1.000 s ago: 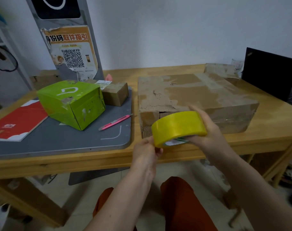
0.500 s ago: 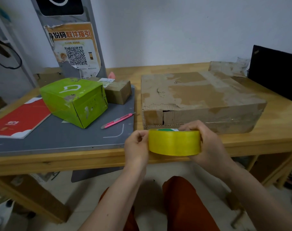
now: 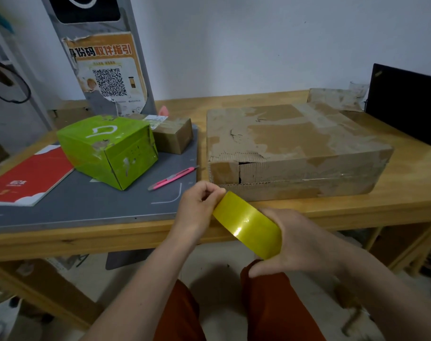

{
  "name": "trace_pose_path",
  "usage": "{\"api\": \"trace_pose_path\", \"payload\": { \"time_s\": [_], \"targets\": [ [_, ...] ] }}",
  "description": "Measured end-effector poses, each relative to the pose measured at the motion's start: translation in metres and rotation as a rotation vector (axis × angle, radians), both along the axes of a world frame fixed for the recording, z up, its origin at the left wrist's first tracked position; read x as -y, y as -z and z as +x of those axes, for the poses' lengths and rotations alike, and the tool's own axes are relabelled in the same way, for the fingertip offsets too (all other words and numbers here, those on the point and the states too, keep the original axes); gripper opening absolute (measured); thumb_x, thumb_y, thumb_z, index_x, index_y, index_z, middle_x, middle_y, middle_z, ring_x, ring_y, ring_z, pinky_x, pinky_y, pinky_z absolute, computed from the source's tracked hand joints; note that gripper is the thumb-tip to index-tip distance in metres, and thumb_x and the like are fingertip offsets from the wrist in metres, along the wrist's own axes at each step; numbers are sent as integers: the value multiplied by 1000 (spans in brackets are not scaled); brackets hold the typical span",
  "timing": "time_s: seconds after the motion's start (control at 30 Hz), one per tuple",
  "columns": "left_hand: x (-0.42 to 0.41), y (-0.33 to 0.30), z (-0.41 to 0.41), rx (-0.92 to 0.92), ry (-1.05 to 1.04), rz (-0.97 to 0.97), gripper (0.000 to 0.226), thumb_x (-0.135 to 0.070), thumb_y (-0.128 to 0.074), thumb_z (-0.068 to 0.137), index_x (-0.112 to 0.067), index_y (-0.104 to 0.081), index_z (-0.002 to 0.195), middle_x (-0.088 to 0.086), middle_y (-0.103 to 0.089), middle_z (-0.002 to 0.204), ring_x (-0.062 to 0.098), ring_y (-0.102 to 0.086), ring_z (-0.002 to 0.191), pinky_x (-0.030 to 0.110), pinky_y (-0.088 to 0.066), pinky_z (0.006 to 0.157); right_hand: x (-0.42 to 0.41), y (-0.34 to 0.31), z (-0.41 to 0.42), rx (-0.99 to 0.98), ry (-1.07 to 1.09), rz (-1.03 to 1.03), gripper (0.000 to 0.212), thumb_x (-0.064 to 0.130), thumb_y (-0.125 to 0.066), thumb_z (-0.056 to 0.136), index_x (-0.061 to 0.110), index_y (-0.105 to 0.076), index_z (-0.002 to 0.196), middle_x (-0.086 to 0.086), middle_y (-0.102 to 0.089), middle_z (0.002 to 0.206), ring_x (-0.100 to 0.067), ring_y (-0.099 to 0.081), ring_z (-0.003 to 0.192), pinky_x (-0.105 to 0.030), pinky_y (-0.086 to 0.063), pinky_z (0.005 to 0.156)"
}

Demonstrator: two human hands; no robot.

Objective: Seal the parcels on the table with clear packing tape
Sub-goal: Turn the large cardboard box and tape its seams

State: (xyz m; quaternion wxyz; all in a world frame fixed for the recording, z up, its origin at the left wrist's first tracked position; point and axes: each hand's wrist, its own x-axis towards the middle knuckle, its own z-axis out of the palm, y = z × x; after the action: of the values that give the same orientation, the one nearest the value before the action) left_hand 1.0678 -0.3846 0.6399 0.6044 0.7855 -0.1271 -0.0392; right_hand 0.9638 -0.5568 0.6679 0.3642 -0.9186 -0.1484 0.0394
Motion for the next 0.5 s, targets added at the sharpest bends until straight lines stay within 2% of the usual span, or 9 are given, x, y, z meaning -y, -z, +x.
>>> {"api": "trace_pose_path", "payload": {
  "time_s": [0.07,0.13,0.2,0.3,0.4,0.5],
  "targets": [
    [-1,-5,3,39,46,-10,21,-12,-64,94,-18,-63,74,-2,-64,74,8,-58,72,22,-44,67,-3,-4,1,-90,-34,117,49,34,-89,65,36,-54,98,17,-63,91,0,-60,80,-12,-43,67],
    [-2,-11,6,89,76,-14,23,-9,-66,92,-20,-64,72,-6,-63,70,6,-57,68,23,-45,66,-9,-10,1,-169,-81,215,35,25,-87,71,22,-57,88,6,-55,72,-12,-54,66,-18,-39,58],
    [-2,-17,10,141,87,-9,24,-9,-68,90,-22,-64,71,-8,-63,68,7,-57,68,26,-46,67,-14,-14,1,-199,-77,288,28,24,-82,76,18,-55,80,6,-52,66,-10,-51,60,-19,-39,55],
    [-4,-28,18,189,92,-15,26,-8,-69,90,-24,-65,69,-9,-64,66,8,-58,67,28,-47,67,-22,-19,0,-151,-13,412,18,27,-78,79,22,-61,77,-3,-61,69,-13,-61,64,-23,-48,59],
    [-4,-36,25,247,105,1,29,-9,-70,89,-28,-66,68,-8,-66,66,9,-60,68,31,-48,68,-32,-23,-2,-95,53,490,18,32,-76,78,21,-63,75,-1,-64,69,-15,-65,66,-27,-52,62],
    [-1,-43,26,279,123,32,27,-10,-70,90,-28,-67,70,-4,-68,68,8,-62,67,30,-50,67,-35,-28,-3,-70,102,537,21,35,-75,76,19,-63,74,2,-64,65,-11,-64,61,-24,-53,59]
  ]
}}
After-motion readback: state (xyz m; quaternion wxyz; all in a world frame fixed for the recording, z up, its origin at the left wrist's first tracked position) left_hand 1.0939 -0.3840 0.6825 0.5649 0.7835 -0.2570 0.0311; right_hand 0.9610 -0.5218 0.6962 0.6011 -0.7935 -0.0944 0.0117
